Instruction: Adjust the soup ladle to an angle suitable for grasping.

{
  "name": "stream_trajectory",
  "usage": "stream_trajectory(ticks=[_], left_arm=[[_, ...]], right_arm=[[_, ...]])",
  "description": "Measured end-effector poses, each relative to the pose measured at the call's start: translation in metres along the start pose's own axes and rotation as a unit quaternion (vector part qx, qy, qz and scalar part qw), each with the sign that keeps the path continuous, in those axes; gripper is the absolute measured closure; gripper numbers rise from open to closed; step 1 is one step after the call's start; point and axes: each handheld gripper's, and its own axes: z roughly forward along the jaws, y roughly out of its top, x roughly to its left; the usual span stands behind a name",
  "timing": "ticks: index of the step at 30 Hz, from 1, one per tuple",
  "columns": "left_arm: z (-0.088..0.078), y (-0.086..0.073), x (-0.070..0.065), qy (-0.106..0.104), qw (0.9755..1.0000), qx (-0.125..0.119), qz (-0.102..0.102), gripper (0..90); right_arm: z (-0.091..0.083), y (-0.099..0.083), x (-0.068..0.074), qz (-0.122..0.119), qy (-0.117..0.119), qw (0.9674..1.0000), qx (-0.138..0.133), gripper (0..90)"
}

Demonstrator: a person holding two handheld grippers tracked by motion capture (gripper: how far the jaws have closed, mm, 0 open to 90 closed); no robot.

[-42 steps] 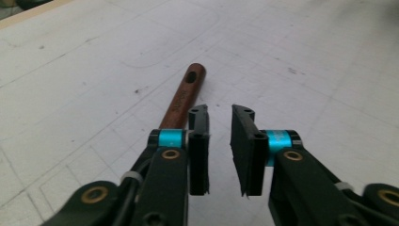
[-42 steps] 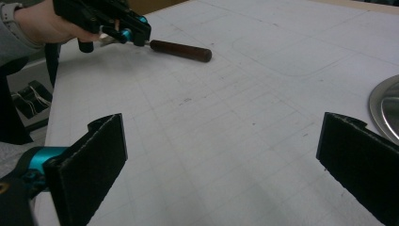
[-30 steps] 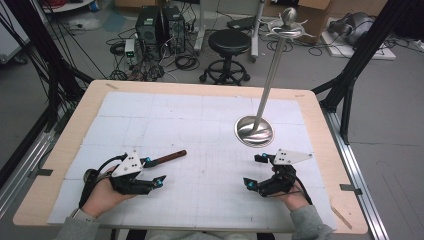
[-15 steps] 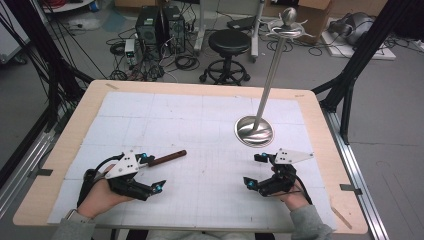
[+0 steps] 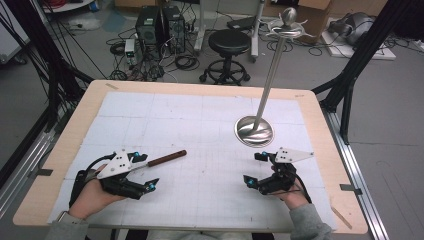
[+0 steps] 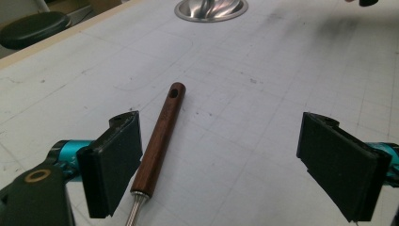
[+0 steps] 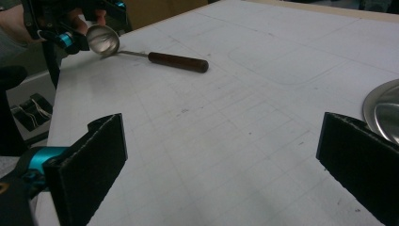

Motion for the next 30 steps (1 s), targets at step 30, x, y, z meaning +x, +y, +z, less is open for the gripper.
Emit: stream_trajectory(ticks=[30], left_arm=[[-0.042, 0.011, 0.059, -0.05, 0.9956, 0.073, -0.032, 19.2]], right_arm=[[0.01, 0.005, 0.0, 0.007, 0.01, 0.9999, -0.008, 1.4]])
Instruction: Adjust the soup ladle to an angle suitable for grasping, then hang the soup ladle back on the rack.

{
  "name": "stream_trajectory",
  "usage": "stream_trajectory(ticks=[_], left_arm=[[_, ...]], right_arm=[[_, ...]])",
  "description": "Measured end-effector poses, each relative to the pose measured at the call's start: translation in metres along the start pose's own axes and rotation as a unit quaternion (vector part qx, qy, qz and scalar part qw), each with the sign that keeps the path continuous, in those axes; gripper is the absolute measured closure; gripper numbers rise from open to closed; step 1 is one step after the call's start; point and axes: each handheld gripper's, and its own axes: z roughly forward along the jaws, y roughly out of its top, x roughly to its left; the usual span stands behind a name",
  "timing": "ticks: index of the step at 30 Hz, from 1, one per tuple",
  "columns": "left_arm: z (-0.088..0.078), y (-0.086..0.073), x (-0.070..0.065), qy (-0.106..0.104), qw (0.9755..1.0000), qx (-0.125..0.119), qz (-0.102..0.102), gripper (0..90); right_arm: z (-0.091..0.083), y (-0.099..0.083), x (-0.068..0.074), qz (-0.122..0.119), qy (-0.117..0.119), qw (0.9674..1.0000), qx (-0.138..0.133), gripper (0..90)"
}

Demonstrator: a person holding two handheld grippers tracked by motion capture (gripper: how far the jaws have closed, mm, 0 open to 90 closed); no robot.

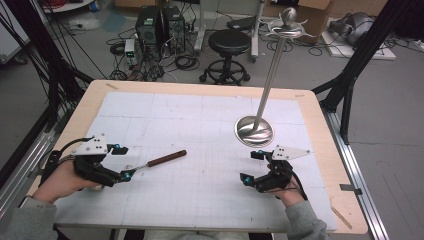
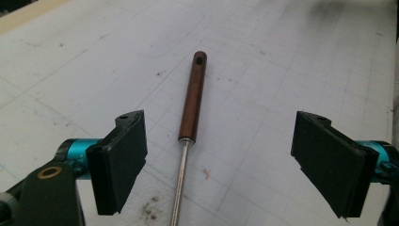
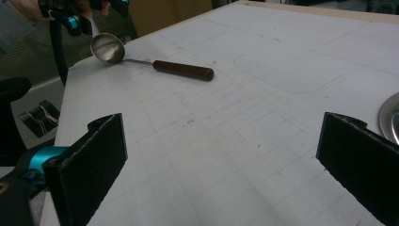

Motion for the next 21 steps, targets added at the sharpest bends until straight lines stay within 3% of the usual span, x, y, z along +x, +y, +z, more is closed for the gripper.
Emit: stream_trajectory(ticks=[6, 11, 15, 21], left_arm=[[0.0, 0.011, 0.005, 0.01, 0.9995, 0.026, 0.014, 19.1], [0.006, 0.023, 0.016, 0.013, 0.9984, 0.054, 0.002, 19.5], [0.015, 0.021, 0.022, 0.02, 0.997, 0.074, -0.004, 21.0], [0.027, 0.018, 0.023, 0.013, 0.9945, 0.103, 0.018, 21.4]], right_arm=[[0.002, 0.002, 0.003, -0.003, 0.007, 1.0, 0.0, 1.4], [0.004, 0.004, 0.001, -0.007, 0.002, 1.0, 0.0, 1.4], [0.003, 0.008, 0.004, -0.016, 0.001, 0.9998, -0.013, 1.4], [0.003, 0.007, 0.006, -0.02, 0.003, 0.9998, -0.005, 1.4]])
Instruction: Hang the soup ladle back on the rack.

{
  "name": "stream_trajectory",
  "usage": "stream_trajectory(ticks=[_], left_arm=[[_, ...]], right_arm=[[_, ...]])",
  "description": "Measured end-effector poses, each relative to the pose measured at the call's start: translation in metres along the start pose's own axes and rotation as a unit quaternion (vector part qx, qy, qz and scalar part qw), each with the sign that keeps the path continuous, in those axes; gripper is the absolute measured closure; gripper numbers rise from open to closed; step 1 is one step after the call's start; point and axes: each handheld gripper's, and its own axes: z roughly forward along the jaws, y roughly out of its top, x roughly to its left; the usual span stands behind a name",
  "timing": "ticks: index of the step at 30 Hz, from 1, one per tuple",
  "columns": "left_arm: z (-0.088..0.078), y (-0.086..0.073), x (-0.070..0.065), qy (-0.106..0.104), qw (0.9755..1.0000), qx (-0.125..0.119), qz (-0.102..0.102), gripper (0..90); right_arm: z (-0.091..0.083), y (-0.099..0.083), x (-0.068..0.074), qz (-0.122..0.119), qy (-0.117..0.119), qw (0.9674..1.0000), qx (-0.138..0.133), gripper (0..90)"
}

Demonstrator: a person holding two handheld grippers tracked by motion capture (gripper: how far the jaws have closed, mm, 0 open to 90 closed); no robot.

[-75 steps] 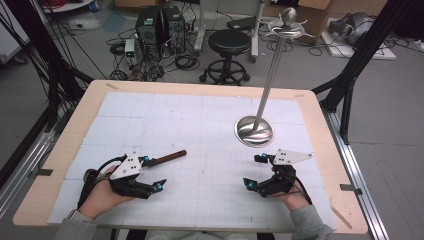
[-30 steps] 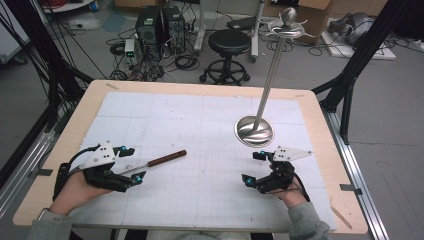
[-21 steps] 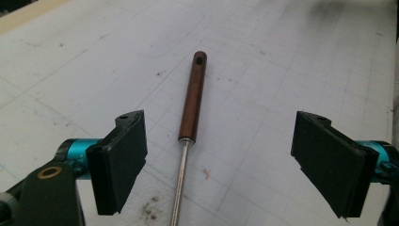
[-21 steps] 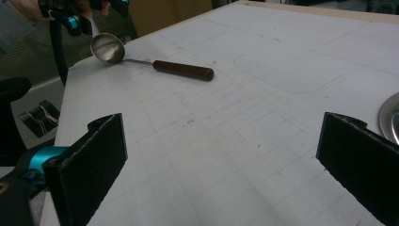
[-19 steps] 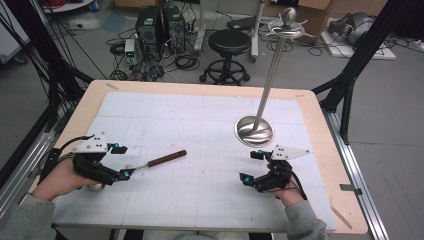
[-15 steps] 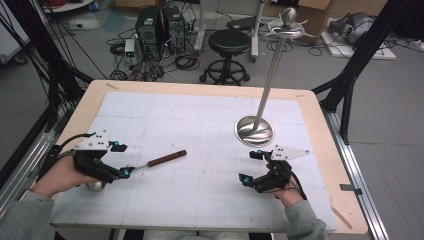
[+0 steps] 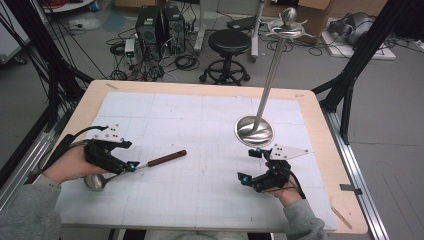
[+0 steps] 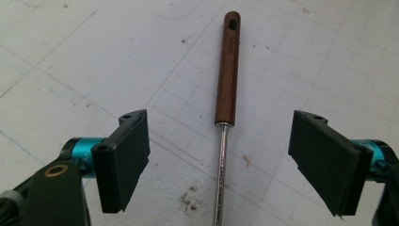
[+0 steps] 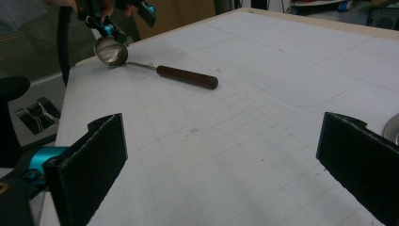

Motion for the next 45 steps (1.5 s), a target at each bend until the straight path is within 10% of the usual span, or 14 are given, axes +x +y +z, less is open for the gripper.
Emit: stream_trajectory(ticks=[10, 17, 26, 45], left_arm=[[0.017, -0.002, 0.008, 0.011, 0.9976, 0.067, 0.01, 23.0], [0.023, -0.004, 0.009, -0.02, 0.9965, 0.08, 0.015, 27.2], [0.047, -0.008, 0.009, -0.021, 0.9891, 0.142, 0.035, 28.7], [0.05, 0.002, 0.001, -0.033, 0.978, 0.199, 0.051, 71.9]], right_arm=[[0.0, 0.0, -0.002, 0.0, 0.0, 1.0, -0.001, 1.4], [0.0, 0.0, 0.001, -0.005, 0.006, 1.0, -0.001, 1.4], [-0.001, 0.001, 0.002, -0.008, 0.013, 0.9999, -0.006, 1.3], [-0.001, 0.001, 0.003, -0.014, 0.008, 0.9999, 0.001, 1.3]])
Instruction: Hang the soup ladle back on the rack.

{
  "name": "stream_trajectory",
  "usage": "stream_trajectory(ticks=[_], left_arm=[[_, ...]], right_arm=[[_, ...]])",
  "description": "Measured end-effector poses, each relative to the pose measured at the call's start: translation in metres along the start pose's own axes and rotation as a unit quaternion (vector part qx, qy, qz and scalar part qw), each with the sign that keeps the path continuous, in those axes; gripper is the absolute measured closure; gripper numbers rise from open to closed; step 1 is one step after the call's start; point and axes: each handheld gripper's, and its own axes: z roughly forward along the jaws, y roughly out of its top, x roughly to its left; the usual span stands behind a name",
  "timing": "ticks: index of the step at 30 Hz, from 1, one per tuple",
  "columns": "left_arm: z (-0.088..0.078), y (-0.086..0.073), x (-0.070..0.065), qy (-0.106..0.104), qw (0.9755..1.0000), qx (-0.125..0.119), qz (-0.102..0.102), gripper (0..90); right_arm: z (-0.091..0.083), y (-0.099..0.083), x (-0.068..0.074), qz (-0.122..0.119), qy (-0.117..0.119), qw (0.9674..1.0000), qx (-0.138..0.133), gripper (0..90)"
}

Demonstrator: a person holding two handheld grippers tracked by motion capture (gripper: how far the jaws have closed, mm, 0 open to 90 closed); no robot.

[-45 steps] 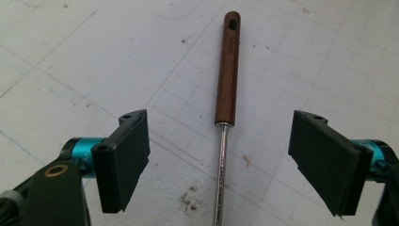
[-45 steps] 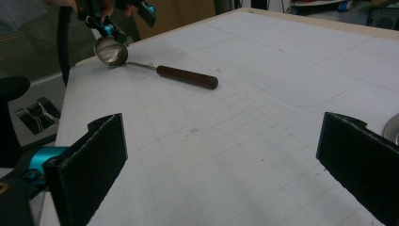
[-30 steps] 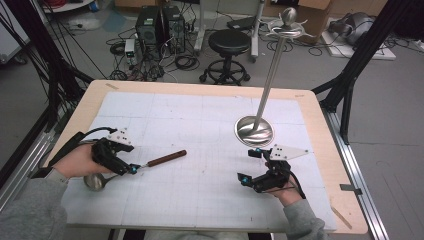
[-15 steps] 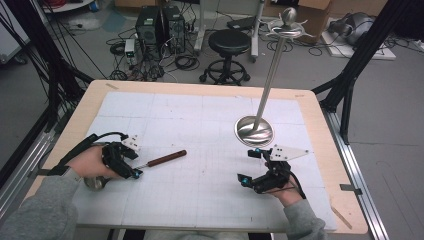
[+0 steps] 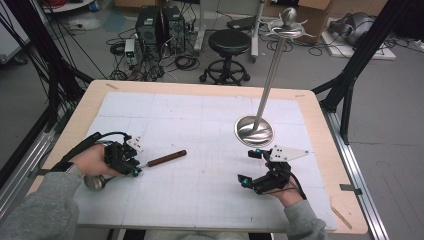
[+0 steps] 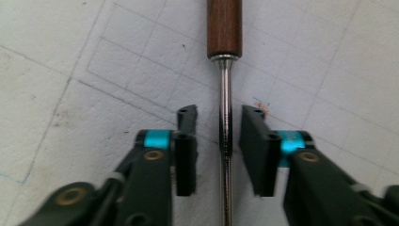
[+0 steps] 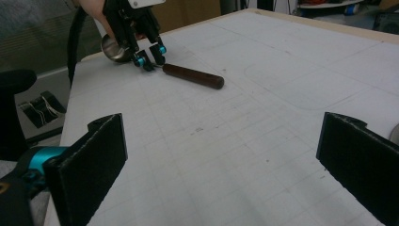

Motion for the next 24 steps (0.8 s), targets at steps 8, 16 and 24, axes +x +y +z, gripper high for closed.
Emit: stream_trajectory(ticks=[8, 16, 24], left_arm=[[0.0, -0.002, -0.002, -0.001, 0.9999, -0.012, -0.011, 83.8], [-0.015, -0.013, -0.003, 0.023, 0.9972, -0.068, -0.022, 84.0], [-0.046, -0.022, -0.009, 0.045, 0.9832, -0.172, -0.039, 84.1]], right_arm=[[0.0, 0.0, 0.0, -0.003, 0.001, 1.0, 0.0, 1.4], [0.0, 0.0, -0.002, -0.001, -0.001, 1.0, -0.002, 1.4], [0.0, 0.0, -0.002, 0.002, -0.002, 1.0, -0.002, 1.3]])
